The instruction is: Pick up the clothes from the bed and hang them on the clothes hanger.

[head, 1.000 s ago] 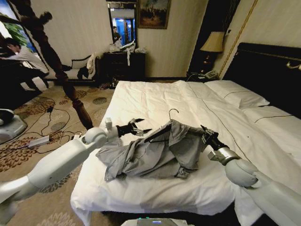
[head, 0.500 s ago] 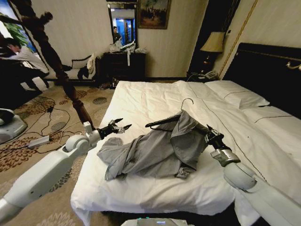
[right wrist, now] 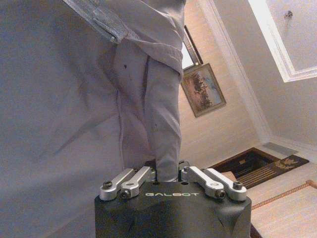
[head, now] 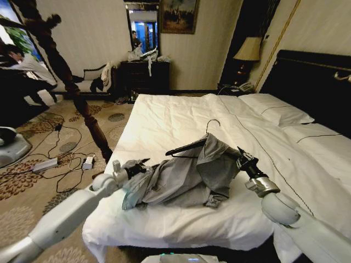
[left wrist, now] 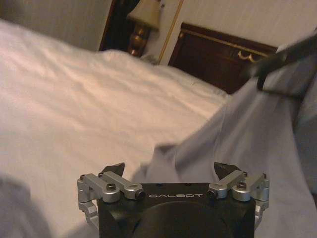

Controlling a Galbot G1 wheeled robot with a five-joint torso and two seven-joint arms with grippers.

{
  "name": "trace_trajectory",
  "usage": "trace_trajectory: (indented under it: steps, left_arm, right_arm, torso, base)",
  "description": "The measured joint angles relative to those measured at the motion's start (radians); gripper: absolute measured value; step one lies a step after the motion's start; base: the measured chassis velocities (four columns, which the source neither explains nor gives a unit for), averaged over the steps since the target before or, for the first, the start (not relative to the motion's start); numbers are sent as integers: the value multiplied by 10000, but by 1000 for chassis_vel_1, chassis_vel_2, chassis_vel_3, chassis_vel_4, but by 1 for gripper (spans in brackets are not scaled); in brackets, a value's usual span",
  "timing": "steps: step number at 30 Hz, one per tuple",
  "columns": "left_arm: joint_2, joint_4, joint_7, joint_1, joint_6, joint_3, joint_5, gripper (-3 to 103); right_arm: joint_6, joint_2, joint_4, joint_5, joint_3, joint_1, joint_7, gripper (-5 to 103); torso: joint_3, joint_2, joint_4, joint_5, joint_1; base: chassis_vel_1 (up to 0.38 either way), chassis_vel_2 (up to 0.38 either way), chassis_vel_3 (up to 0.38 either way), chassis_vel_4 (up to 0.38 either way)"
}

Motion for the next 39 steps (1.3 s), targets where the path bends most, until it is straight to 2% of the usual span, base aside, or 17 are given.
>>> trace_trajectory:
  steps: [6, 10, 14, 20, 24, 28, 30, 32, 35, 37, 39]
  left_arm:
    - [-305, 337, -10, 123, 18, -61, -106, 100]
    - [-739, 728, -206, -385, 119, 201, -479, 100]
    - [-998, 1037, -253, -731, 163, 542, -487, 100]
    - [-1488, 1635, -749, -1176, 346, 1026, -425, 102]
    - [-1637, 1895, -922, -1297, 417, 1203, -362, 98]
    - [-1693, 2010, -934, -1332, 423, 1259, -307, 89]
    - [-1696, 2034, -935, -1335, 424, 1292, -298, 79]
    - [-1699, 2040, -935, -1334, 423, 1295, -291, 79]
    - [-1700, 2037, -931, -1291, 417, 1293, -295, 62]
    - [-1698, 2024, -931, -1277, 416, 1289, -298, 62]
    - [-1673, 1968, -961, -1256, 414, 1271, -306, 51]
  right_arm:
    - [0, -16, 48, 3, -27, 11, -13, 15]
    - [-16, -18, 96, -12, -40, -15, -20, 15]
    - [-27, -20, 108, -31, -38, -36, -20, 15]
    - [-37, -42, 113, -85, -21, -115, -20, 15]
    - [-42, -81, 95, -89, -21, -98, -20, 15]
    - [-48, -110, 72, -84, -25, -58, -19, 15]
    - [-50, -116, 51, -83, -33, -55, -19, 15]
    - [-50, -121, 39, -84, -38, -55, -19, 15]
    - [-51, -129, 11, -85, -41, -56, -10, 15]
    - [-51, -131, 6, -85, -41, -56, -7, 15]
    - [-51, -131, 1, -87, -40, -61, -1, 15]
  torso:
    - [0, 0, 3, -1, 0]
    - [0, 0, -2, 1, 0]
    - [0, 0, 0, 1, 0]
    - [0, 0, -1, 1, 0]
    - [1, 0, 1, 0, 0]
    - [1, 0, 1, 0, 0]
    - [1, 0, 1, 0, 0]
    - [1, 0, 1, 0, 0]
    - [1, 0, 0, 0, 1]
    - [1, 0, 1, 0, 1]
    - [1, 0, 1, 0, 0]
  base:
    - [0, 0, 0, 0]
    - [0, 0, 0, 0]
    - [0, 0, 0, 0]
    - [0, 0, 0, 0]
    - [0, 0, 0, 0]
    - [0, 0, 0, 0]
    - [0, 0, 0, 0]
    - [0, 0, 0, 0]
    - [0, 0, 0, 0]
    - [0, 0, 0, 0]
    - [0, 0, 0, 0]
